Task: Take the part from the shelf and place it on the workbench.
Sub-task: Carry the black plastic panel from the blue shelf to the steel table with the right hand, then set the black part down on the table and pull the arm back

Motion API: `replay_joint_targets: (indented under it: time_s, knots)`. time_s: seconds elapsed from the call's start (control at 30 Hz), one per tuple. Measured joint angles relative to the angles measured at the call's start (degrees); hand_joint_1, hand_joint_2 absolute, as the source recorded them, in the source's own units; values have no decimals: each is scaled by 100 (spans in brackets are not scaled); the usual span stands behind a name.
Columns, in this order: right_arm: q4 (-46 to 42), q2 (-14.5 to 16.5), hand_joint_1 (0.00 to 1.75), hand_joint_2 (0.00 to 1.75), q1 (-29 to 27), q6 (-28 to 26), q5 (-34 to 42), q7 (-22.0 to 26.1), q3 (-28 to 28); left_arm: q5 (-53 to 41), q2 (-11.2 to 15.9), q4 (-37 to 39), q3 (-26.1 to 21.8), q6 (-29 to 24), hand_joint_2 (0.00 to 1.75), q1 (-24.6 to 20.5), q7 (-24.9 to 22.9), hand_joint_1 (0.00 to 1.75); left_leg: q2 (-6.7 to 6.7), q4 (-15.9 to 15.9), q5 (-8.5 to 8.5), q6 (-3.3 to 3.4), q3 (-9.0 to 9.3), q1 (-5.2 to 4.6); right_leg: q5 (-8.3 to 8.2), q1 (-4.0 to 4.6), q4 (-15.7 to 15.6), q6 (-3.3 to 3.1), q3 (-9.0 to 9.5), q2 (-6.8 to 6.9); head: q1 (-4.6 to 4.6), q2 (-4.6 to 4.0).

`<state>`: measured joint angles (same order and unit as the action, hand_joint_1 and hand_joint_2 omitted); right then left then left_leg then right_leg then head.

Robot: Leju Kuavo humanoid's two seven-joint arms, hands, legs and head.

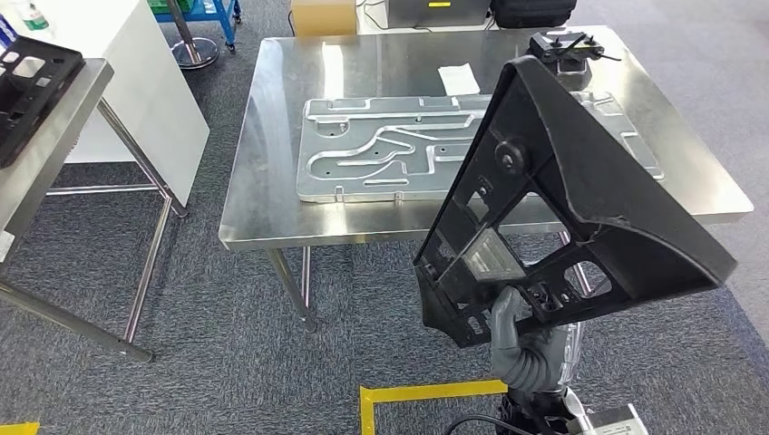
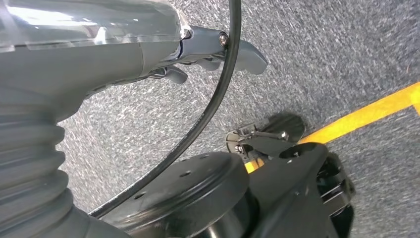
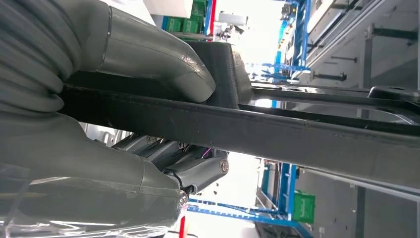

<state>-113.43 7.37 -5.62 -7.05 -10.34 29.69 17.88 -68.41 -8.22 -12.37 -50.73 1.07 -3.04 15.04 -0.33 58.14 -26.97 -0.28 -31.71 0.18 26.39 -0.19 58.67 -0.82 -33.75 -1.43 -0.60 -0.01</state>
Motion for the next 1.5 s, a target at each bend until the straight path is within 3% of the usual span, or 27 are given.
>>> replay_joint_targets:
  time_s: [0.07, 0.17, 0.23, 0.3, 0.37, 0.4, 0.43, 0.47, 0.53, 0.57, 0.6, 0.73, 0.8, 0.87, 0.9, 0.93, 0.97, 1.03, 1.1, 1.17, 1.23, 1.3, 1.33, 1.4, 1.43, 1.47, 1.5]
  knots:
    - [1, 0, 175, 175, 0, -2, 1, 0, 0, 0, 1, 0, -14, 0, 175, 1, 0, 0, 0, 15, -8, 24, -6, -10, -6, -14, -11, 28, 3, 0, 0, 1]
    - [1, 0, 175, 175, 0, -5, 1, 0, 1, 0, 2, 0, -33, -1, 175, -2, 2, 0, 1, 24, -22, 112, -17, -36, -16, -43, -41, 104, 13, -5, -9, 1]
    - [1, -1, 175, 175, -2, -17, 0, 0, 2, -1, -2, 0, -37, 0, 175, -4, 10, 0, 16, -98, 23, 158, 57, 9, 20, -35, -3, 138, 19, 15, -7, 1]
    - [1, -3, 175, 175, -2, -32, -1, 2, 2, -2, -7, 0, -40, 1, 175, -2, 18, 0, 45, -222, 77, 199, 147, 58, 235, -43, 374, 182, -150, 54, 16, 0]
    - [6, -5, 175, 175, -6, -49, -34, 7, 2, -3, -7, 0, -43, 7, 175, 1, 20, 0, 70, -246, 74, 207, 169, 65, 558, -91, 1085, 241, -536, 75, 34, 1]
    - [10, -7, 175, 175, -12, -63, -71, 11, 2, -5, -7, 0, -43, 11, 175, 2, 20, 0, 76, -244, 61, 192, 175, 76, 635, -125, 1365, 274, -700, 81, 34, 1]
    - [15, -9, 175, 175, -15, -87, -121, 18, 2, -9, -7, 0, -44, 17, 175, 4, 19, 0, 80, -236, 41, 165, 188, 95, 601, -161, 1460, 312, -771, 92, 33, 1]
    - [17, -11, 175, 175, -13, -114, -176, 27, 3, -14, -7, 0, -44, 25, 175, 5, 17, 0, 81, -222, 13, 124, 210, 126, 460, -198, 1337, 352, -724, 108, 32, 1]
    - [10, -13, 175, 175, 9, -162, -271, 34, 7, -29, -5, 0, -46, 46, 175, 7, 11, 0, 79, -155, -80, 2, 253, 194, 80, -263, 658, 450, -387, 160, 46, 1]
    - [-7, -14, 175, 175, 31, -176, -314, 21, 10, -39, -1, 0, -50, 56, 175, 3, 7, 0, 78, -101, -136, -67, 256, 206, -21, -272, 359, 454, -236, 166, 71, 1]
    - [-42, -15, 175, 175, 53, -187, -350, -9, 15, -49, 4, 0, -56, 65, 175, -2, 5, 0, 78, -63, -181, -128, 255, 206, -42, -268, 186, 420, -150, 165, 85, 0]
    - [-237, -16, 175, 175, 173, -203, -420, -163, 51, -65, 9, 0, -84, 78, 175, -15, -1, 0, 84, -56, -275, -269, 317, 229, 81, -212, 169, 137, -105, 116, 39, 1]
    - [-314, -15, 175, 175, 237, -203, -442, -205, 73, -66, 9, 0, -89, 82, 175, -21, -2, 0, 83, 321, -475, -280, 178, 240, 121, -193, 148, 39, -36, 111, 2, 1]
    - [-340, -16, 175, 175, 268, -202, -462, -225, 103, -63, 9, 0, -96, 87, 175, -23, -1, 0, 81, 1143, -784, -244, -276, 210, 172, -141, 146, -37, 18, 115, -32, 1]
    - [-340, -16, 175, 175, 271, -202, -466, -233, 115, -62, 9, 0, -104, 89, 175, -26, 0, 0, 80, 1510, -870, -220, -515, 187, 199, -106, 146, -68, 46, 111, -41, 1]
    - [-340, -16, 175, 175, 268, -202, -468, -238, 124, -62, 9, 0, -113, 90, 175, -30, -2, 0, 78, 1705, -845, -184, -679, 161, 229, -69, 147, -92, 82, 103, -45, 1]
    - [-340, -16, 175, 175, 268, -202, -469, -242, 130, -64, 9, 0, -122, 92, 175, -33, -5, 0, 75, 1668, -696, -131, -732, 129, 262, -33, 146, -111, 129, 90, -48, 1]
    - [-340, -16, 175, 175, 267, -203, -469, -243, 138, -72, 13, 0, -134, 91, 175, -27, -24, 0, 52, 1045, -163, 53, -572, 32, 339, 26, 137, -136, 245, 63, -53, 1]
    - [-337, -16, 175, 175, 266, -204, -469, -238, 140, -82, 34, 0, -149, 90, 175, -9, -39, 0, 31, 464, 144, 243, -360, -60, 399, 49, 124, -125, 314, 44, -7, 1]
    - [-332, -20, 175, 175, 257, -205, -469, -226, 143, -103, 49, 0, -165, 91, 175, -2, -44, 0, 28, 263, 115, 313, -275, -109, 415, 27, 100, -78, 309, 43, 2, 1]
    - [-328, -25, 175, 175, 248, -207, -467, -199, 144, -121, 45, 0, -173, 92, 175, 6, -45, 0, 30, 71, 111, 295, -176, -93, 423, 22, 52, -21, 341, 58, -40, 1]
    - [-318, -32, 175, 175, 252, -208, -458, -161, 144, -124, 40, 0, -176, 91, 175, 14, -45, 0, 38, -132, 137, 265, -12, -34, 534, 35, 253, 35, 279, 78, -20, 1]
    - [-308, -37, 175, 175, 251, -209, -454, -146, 143, -125, 38, 0, -177, 90, 175, 12, -45, 0, 43, -194, 133, 251, 62, -12, 645, 24, 529, 58, 133, 88, -5, 1]
    - [-277, -51, 175, 175, 225, -216, -451, -127, 144, -128, 33, 0, -177, 87, 175, -3, -48, 0, 47, -213, 70, 247, 143, -1, 861, -21, 1228, 109, -326, 98, 10, 1]
    - [-257, -58, 175, 175, 205, -220, -451, -122, 144, -129, 28, 0, -178, 87, 175, -3, -50, 0, 48, -204, 24, 235, 184, 4, 854, -51, 1443, 136, -510, 104, 9, 1]
    - [-239, -65, 175, 175, 185, -225, -453, -117, 144, -131, 24, 0, -178, 87, 175, 1, -54, 0, 47, -190, -26, 216, 235, 14, 732, -79, 1465, 165, -601, 111, 10, 1]
    - [-224, -70, 175, 175, 171, -228, -454, -112, 144, -131, 21, 0, -179, 87, 175, 5, -57, 0, 45, -172, -83, 188, 293, 29, 496, -104, 1266, 193, -572, 121, 10, 1]
